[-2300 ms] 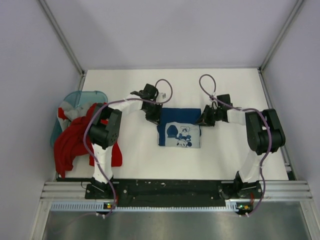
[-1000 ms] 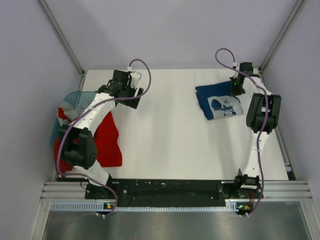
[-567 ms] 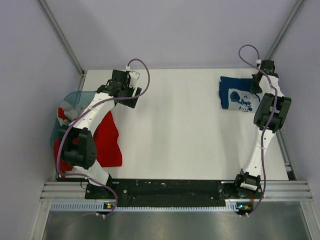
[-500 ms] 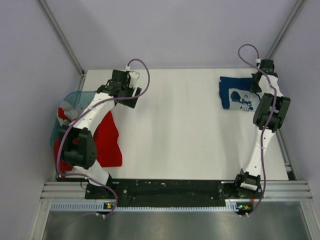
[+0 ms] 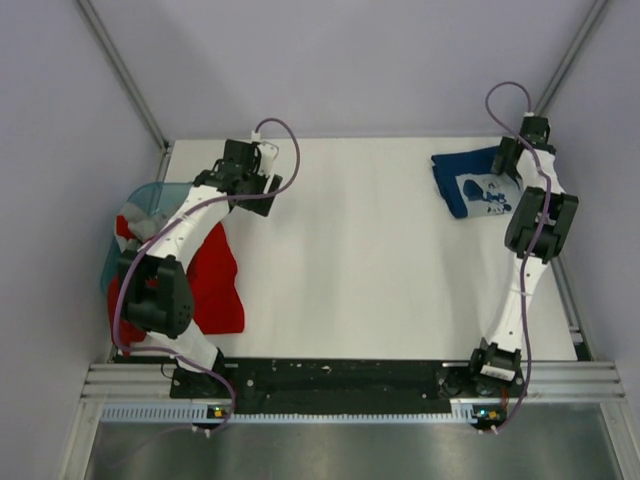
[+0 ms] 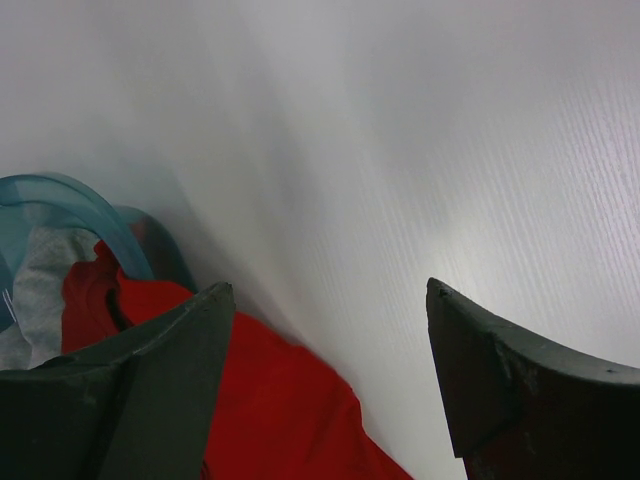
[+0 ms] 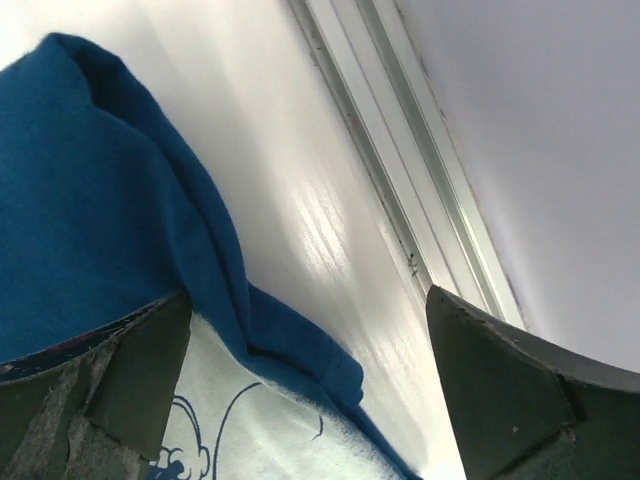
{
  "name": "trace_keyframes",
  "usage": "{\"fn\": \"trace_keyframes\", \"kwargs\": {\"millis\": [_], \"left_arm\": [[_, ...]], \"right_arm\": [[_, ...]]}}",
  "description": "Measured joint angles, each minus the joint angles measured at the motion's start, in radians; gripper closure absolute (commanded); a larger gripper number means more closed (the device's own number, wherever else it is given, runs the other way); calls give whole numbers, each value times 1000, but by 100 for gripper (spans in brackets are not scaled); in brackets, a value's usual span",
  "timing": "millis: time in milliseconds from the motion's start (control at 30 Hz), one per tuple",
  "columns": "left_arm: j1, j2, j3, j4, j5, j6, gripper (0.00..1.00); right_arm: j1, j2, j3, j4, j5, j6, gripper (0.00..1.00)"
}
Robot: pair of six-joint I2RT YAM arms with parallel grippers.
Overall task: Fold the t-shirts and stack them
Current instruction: Put the neatly folded tshirt into the corner of the board with the right arm
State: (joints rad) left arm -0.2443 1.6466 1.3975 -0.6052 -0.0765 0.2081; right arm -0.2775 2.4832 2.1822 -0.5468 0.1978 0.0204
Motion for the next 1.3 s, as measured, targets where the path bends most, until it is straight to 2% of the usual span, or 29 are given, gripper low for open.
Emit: {"fn": "trace_keyframes", "kwargs": {"millis": [167, 333, 433, 500, 533, 600, 633, 667, 767, 867, 967, 1133, 1300], "left_arm": [[0, 0, -1, 0, 1, 1, 18], [0, -9, -2, 0, 4, 1, 18], [0, -29, -14, 1, 8, 1, 19], [0, -45, -20, 1, 9, 2, 18], [0, -50, -22, 1, 9, 4, 18], [0, -60, -23, 3, 11, 5, 18], [0, -63, -23, 5, 12, 5, 18], [0, -64, -24, 8, 12, 5, 18], [0, -65, -25, 9, 13, 5, 18], [0, -65, -27, 8, 16, 5, 18], [0, -65, -27, 8, 16, 5, 18], [0, -65, -28, 8, 17, 7, 18], [0, -65, -28, 8, 19, 11, 18]], "right_arm": [[11, -54, -94, 58, 63, 59, 1], [34, -173, -187, 89, 97, 75, 1], [40, -313, -298, 181, 55, 90, 1], [40, -416, -381, 267, -42, 97, 2], [40, -457, -412, 306, -107, 104, 11], [42, -514, -450, 380, -250, 122, 57], [43, -527, -459, 409, -307, 126, 75], [48, -534, -466, 441, -369, 137, 87], [83, -526, -477, 473, -487, 179, 100], [127, -491, -527, 504, -595, 279, 100], [163, -453, -653, 566, -671, 413, 100], [192, -377, -824, 591, -680, 551, 100], [188, -324, -835, 653, -656, 678, 100]]}}
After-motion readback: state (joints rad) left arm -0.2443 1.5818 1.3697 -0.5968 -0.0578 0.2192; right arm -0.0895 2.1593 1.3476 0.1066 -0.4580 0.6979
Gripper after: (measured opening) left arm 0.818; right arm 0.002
